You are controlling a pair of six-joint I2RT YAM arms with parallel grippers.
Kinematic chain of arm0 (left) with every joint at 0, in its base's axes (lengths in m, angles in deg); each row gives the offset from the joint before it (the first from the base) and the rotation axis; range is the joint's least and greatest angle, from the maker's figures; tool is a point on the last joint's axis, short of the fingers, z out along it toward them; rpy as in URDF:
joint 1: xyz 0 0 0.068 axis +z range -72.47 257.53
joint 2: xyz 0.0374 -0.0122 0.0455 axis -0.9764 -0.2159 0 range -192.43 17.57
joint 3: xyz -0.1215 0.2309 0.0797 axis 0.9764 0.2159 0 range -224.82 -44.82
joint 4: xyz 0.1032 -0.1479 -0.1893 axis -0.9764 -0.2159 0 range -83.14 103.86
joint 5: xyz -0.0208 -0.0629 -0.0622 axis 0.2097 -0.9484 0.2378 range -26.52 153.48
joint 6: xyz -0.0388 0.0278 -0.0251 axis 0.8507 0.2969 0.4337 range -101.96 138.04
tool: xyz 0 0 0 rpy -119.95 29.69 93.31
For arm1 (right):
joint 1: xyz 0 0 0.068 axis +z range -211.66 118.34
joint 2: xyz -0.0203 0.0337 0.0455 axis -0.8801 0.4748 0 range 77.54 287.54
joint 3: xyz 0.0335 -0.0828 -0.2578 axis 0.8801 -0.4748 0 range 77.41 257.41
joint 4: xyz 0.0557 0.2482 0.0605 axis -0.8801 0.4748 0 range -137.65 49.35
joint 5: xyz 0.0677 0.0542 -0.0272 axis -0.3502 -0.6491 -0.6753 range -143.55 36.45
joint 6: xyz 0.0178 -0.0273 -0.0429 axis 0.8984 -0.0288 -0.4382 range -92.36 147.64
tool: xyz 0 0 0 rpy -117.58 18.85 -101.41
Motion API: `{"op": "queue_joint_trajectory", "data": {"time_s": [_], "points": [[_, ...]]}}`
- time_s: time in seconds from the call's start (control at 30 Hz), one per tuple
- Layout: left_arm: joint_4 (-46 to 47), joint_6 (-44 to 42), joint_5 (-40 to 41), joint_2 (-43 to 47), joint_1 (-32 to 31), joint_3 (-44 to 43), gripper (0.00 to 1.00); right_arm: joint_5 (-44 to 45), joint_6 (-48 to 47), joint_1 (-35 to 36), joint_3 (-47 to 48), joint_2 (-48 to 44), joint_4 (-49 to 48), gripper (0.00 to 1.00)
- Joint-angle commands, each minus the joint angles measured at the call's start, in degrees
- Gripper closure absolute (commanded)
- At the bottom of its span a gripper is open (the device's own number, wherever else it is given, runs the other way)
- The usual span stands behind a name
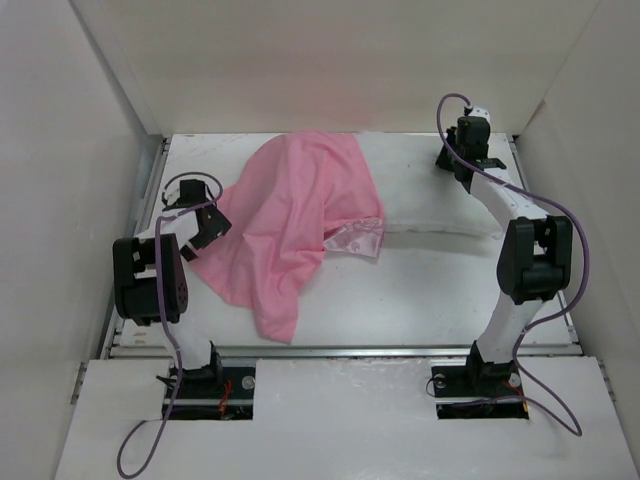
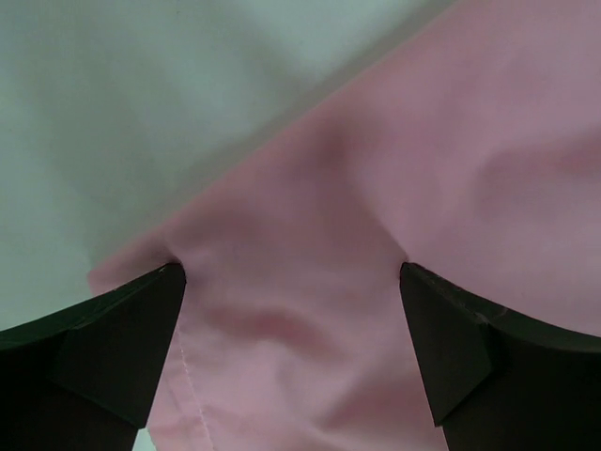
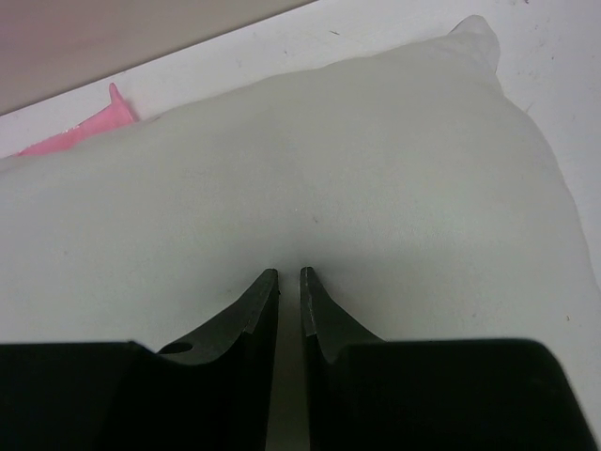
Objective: Put the pillow into the pillowcase
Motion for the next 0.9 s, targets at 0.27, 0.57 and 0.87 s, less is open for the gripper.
{"op": "queue_joint_trajectory", "data": {"time_s": [0.27, 0.57, 0.87], "points": [[0.7, -1.3, 1.1, -13.3, 0.2, -9.1, 1.00, -0.7, -1.1, -0.7, 3.3, 0.2, 1.2, 0.78], [-6.4, -7.7, 16.5, -23.6, 3.5, -40.2, 1.00, -0.1, -2.1, -0.7, 0.7, -0.4, 1.2, 0.82], [-0.2, -8.5, 18.7, -31.6, 5.0, -68.7, 1.00, -2.2, -5.2, -0.7, -4.5, -5.0, 1.2, 0.82]]}}
